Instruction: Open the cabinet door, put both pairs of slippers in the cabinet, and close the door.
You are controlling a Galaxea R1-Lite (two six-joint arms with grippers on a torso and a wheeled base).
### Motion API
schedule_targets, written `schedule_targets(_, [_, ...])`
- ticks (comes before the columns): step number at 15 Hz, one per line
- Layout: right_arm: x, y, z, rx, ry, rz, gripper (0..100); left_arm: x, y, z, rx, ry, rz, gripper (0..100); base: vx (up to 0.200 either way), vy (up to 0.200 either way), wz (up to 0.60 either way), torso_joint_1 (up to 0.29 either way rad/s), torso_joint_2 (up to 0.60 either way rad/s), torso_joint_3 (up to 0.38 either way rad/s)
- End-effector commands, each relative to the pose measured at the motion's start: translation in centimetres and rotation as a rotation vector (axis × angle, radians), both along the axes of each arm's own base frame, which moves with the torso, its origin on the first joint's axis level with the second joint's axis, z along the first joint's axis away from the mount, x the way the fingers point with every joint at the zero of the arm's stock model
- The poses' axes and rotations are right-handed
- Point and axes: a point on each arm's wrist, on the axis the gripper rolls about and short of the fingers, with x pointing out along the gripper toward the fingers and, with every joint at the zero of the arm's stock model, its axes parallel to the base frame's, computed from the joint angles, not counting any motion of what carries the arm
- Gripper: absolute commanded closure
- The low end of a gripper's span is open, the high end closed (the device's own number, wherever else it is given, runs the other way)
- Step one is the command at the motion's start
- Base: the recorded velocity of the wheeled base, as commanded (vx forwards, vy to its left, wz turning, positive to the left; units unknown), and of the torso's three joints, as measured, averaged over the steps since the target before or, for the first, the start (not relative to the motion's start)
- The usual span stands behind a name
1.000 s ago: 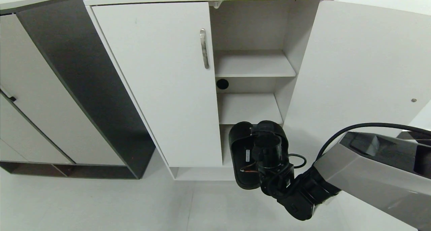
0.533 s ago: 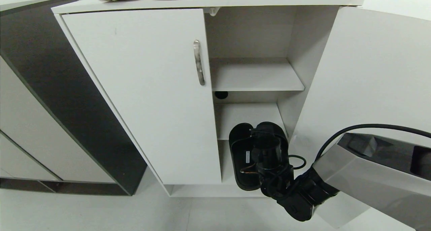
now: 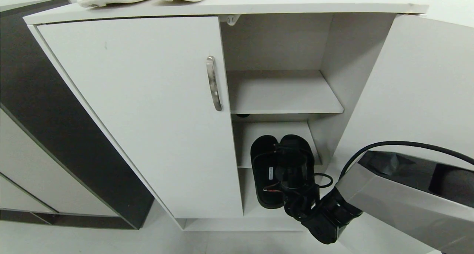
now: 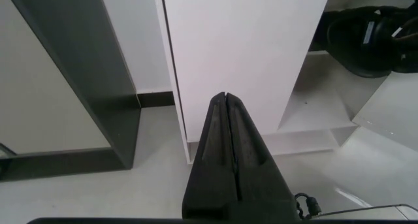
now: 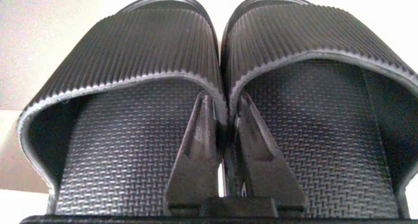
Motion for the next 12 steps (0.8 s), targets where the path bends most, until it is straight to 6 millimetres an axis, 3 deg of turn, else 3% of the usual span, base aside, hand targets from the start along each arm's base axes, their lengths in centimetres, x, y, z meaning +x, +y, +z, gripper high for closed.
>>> schedule_targets(1, [1.8, -0.2, -1.4, 0.004, -0.004, -0.02, 100, 0.0, 0.0, 0.0, 0.0, 0.001, 0.001, 100, 0.0, 0.0, 0.0, 0.0, 0.0, 0.0])
schedule_targets(8, [7.0, 1.0, -1.6, 0.01, -0.015, -0.045, 100, 0.0, 0.0, 0.0, -0.005, 0.001, 0.002, 100, 0.0, 0.0, 0.0, 0.0, 0.0, 0.0])
schedule_targets(12, [9.8, 1.0, -0.4, 0.027, -0.037, -0.078, 100, 0.0, 0.0, 0.0, -0.005, 0.001, 0.002, 100, 0.0, 0.0, 0.0, 0.0, 0.0, 0.0])
